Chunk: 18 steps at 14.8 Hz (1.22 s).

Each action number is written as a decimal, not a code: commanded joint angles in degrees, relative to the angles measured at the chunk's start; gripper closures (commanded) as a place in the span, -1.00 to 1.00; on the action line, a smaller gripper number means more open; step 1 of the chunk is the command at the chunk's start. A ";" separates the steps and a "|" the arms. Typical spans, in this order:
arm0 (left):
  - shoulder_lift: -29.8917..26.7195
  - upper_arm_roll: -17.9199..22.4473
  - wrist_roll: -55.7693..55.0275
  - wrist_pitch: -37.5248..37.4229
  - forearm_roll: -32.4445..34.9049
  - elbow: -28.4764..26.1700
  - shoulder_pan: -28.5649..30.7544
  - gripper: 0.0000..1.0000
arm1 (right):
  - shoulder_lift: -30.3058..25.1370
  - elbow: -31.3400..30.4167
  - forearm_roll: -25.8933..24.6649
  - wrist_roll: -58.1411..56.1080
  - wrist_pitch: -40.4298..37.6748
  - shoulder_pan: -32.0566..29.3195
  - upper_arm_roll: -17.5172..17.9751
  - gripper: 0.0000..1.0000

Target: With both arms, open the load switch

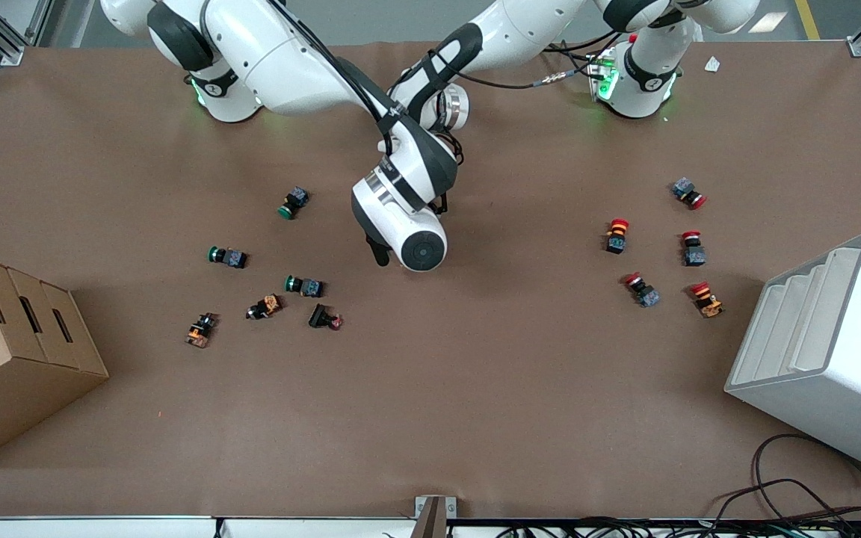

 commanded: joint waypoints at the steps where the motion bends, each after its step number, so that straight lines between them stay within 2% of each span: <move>1: 0.31 0.45 -0.83 -0.47 0.99 -0.93 -0.24 -0.97 | -0.62 -3.84 -1.19 0.64 3.59 0.89 -0.27 -0.95; 7: -0.64 0.19 1.97 -0.47 0.02 -0.93 -0.15 -0.97 | -1.50 -2.44 -2.59 -2.06 2.98 -0.07 -0.62 -0.97; 10: -2.05 0.01 3.64 -0.47 -3.48 -0.75 -0.33 -0.97 | -2.47 1.23 -4.44 -8.82 -2.36 -4.45 -0.71 -1.00; 12: -4.42 -0.33 9.42 -0.91 -8.48 -0.75 -0.33 -0.97 | -4.39 3.18 -8.72 -16.45 -2.91 -7.26 -0.80 -1.00; 16: -9.95 -0.43 20.15 -0.91 -19.82 0.12 0.37 -0.98 | -9.14 3.19 -19.53 -35.88 -2.21 -13.24 -0.63 -1.00; 18: -13.03 -0.16 22.53 -1.35 -23.52 0.82 1.60 -0.99 | -11.51 3.10 -21.58 -44.14 0.06 -17.01 -0.54 -1.00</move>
